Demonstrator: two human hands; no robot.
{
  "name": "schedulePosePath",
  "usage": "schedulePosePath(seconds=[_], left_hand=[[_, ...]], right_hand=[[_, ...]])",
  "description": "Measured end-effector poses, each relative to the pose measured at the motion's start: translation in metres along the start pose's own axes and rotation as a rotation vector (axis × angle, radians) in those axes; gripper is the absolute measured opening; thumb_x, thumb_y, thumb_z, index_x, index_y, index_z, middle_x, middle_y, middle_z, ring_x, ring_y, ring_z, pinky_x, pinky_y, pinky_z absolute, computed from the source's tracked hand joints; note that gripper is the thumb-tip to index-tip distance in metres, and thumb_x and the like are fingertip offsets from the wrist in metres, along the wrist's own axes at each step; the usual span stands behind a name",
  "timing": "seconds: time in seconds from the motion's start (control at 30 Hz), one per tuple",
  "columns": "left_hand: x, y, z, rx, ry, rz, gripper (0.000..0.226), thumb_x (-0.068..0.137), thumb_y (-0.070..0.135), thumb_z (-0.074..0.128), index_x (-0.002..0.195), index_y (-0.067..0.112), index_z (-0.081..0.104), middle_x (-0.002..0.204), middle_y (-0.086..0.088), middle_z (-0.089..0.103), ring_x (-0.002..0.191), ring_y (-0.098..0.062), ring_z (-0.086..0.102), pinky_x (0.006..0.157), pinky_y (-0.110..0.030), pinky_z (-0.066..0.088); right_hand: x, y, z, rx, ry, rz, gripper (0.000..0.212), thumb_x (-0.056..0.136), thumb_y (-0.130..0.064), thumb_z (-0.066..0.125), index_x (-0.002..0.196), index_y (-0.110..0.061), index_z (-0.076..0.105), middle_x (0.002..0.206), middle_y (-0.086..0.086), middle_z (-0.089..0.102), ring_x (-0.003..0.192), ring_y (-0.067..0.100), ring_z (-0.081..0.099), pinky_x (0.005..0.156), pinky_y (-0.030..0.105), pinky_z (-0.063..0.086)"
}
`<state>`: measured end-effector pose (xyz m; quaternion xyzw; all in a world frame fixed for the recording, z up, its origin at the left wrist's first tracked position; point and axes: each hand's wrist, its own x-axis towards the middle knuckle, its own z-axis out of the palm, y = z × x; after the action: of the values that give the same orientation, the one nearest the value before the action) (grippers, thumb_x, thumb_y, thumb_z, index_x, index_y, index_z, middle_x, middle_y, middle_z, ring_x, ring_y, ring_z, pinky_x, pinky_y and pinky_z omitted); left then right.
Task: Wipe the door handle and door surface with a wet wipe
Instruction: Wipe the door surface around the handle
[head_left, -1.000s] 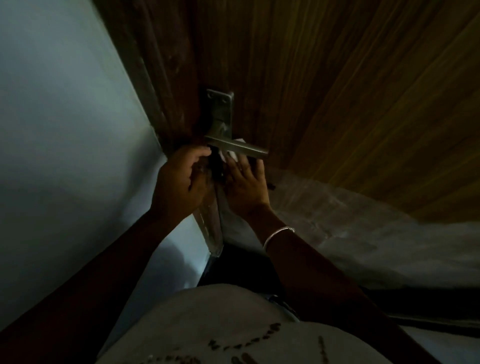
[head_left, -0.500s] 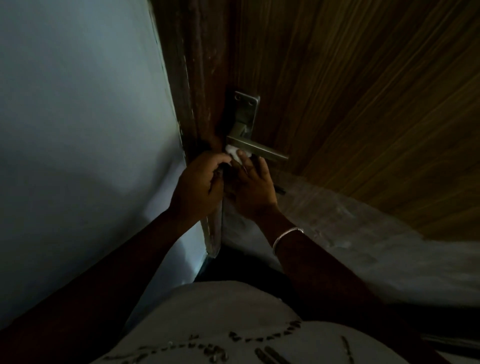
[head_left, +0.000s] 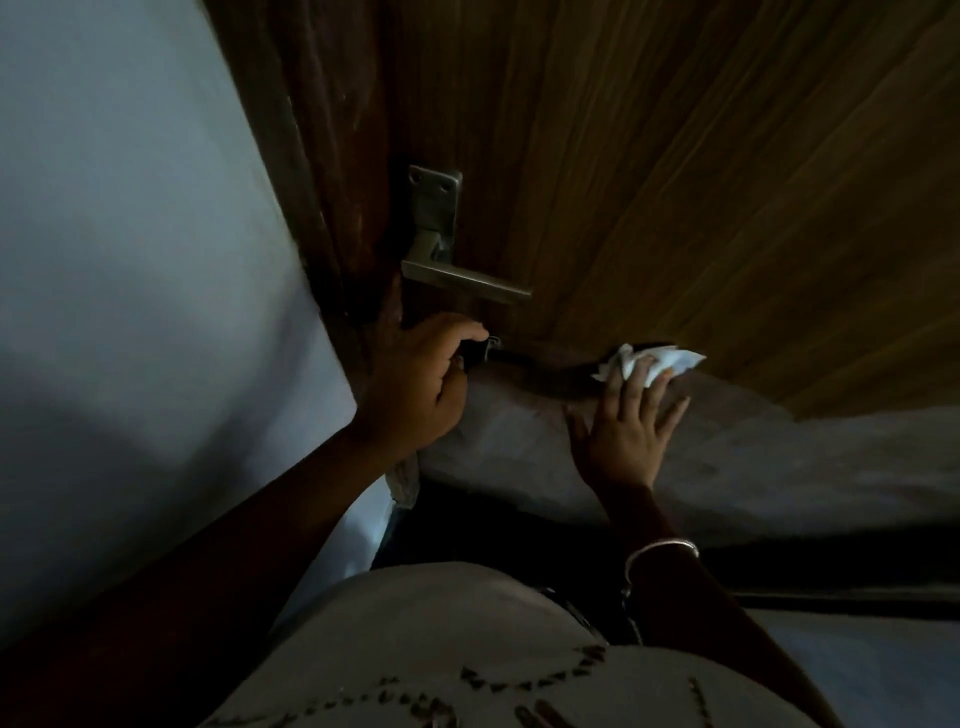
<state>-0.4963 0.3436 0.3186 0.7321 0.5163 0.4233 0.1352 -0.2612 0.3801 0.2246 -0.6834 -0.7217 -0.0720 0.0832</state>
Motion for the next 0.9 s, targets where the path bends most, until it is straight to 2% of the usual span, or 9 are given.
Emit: schedulePosePath(seconds=[0.07,0.17,0.3,0.4,0.47,0.53,0.6,0.77,0.9], left_hand=[[0.003,0.006,0.01,-0.029,-0.03,0.024,0.033,0.082,0.006,0.043,0.11,-0.002,0.059,0.111,-0.017,0.063,0.108,-0.029,0.059,0.095,-0.037,0.049],[0.009,0.015,0.027,-0.049,-0.08,0.05,0.033,0.081,0.001,0.046,0.111,0.001,0.059,0.112,-0.016,0.063,0.108,-0.028,0.059,0.093,-0.038,0.05],[0.018,0.023,0.043,-0.074,-0.112,0.11,0.033,0.081,0.001,0.045,0.111,0.003,0.059,0.112,-0.013,0.062,0.107,-0.021,0.057,0.094,-0.031,0.048],[0.024,0.026,0.053,-0.102,-0.133,0.13,0.034,0.081,0.002,0.044,0.112,0.005,0.058,0.114,-0.011,0.061,0.109,-0.009,0.051,0.095,-0.02,0.043],[0.025,0.028,0.059,-0.114,-0.147,0.138,0.034,0.081,0.0,0.046,0.112,0.006,0.058,0.114,-0.01,0.061,0.109,-0.009,0.051,0.094,-0.023,0.045],[0.026,0.03,0.064,-0.116,-0.154,0.157,0.034,0.081,-0.002,0.047,0.112,0.007,0.058,0.113,-0.006,0.061,0.109,-0.01,0.053,0.093,-0.023,0.046],[0.026,0.033,0.069,-0.134,-0.17,0.174,0.034,0.081,-0.002,0.047,0.112,0.007,0.058,0.113,-0.001,0.058,0.11,-0.006,0.05,0.093,-0.014,0.043],[0.031,0.04,0.076,-0.122,-0.187,0.185,0.032,0.081,-0.002,0.047,0.11,0.004,0.059,0.113,-0.008,0.061,0.109,-0.008,0.052,0.093,-0.011,0.042],[0.036,0.046,0.075,-0.116,-0.196,0.197,0.033,0.079,-0.003,0.047,0.109,0.002,0.06,0.113,-0.012,0.062,0.109,-0.012,0.053,0.092,-0.017,0.045]], right_hand=[[0.002,-0.008,-0.003,0.013,0.003,-0.002,0.087,0.082,-0.061,0.036,0.145,-0.005,0.019,0.152,0.022,0.02,0.138,0.049,0.013,0.107,0.066,0.008],[0.008,-0.024,-0.008,0.04,0.06,-0.085,0.088,0.08,-0.059,0.051,0.144,-0.007,0.023,0.152,0.019,0.023,0.137,0.047,0.018,0.105,0.061,0.005],[0.007,-0.011,-0.011,0.062,0.115,-0.119,0.084,0.081,-0.058,0.051,0.145,-0.01,0.023,0.154,0.012,0.022,0.14,0.037,0.012,0.106,0.06,0.005],[0.0,0.022,-0.007,0.129,0.097,0.072,0.082,0.086,-0.058,0.043,0.147,-0.009,0.016,0.155,0.017,0.014,0.142,0.038,0.004,0.11,0.057,0.0],[-0.003,0.048,-0.007,0.239,0.087,0.304,0.085,0.088,-0.058,0.039,0.147,-0.006,0.008,0.155,0.021,0.005,0.142,0.04,0.0,0.112,0.058,-0.001],[-0.002,0.072,-0.009,0.413,0.131,0.477,0.088,0.089,-0.058,0.036,0.147,-0.001,0.002,0.155,0.024,-0.002,0.142,0.041,-0.003,0.113,0.061,0.007],[-0.001,0.084,-0.014,0.561,0.179,0.534,0.092,0.088,-0.058,0.038,0.146,0.001,-0.002,0.154,0.024,-0.008,0.142,0.041,-0.004,0.113,0.058,0.013],[-0.003,0.039,-0.017,0.679,0.146,0.418,0.1,0.083,-0.063,0.045,0.147,-0.008,-0.009,0.155,0.019,-0.012,0.142,0.037,-0.004,0.113,0.058,0.018],[-0.004,0.014,-0.014,0.653,0.163,0.243,0.098,0.084,-0.063,0.045,0.147,-0.011,-0.01,0.156,0.016,-0.009,0.141,0.027,-0.013,0.116,0.055,0.009]])
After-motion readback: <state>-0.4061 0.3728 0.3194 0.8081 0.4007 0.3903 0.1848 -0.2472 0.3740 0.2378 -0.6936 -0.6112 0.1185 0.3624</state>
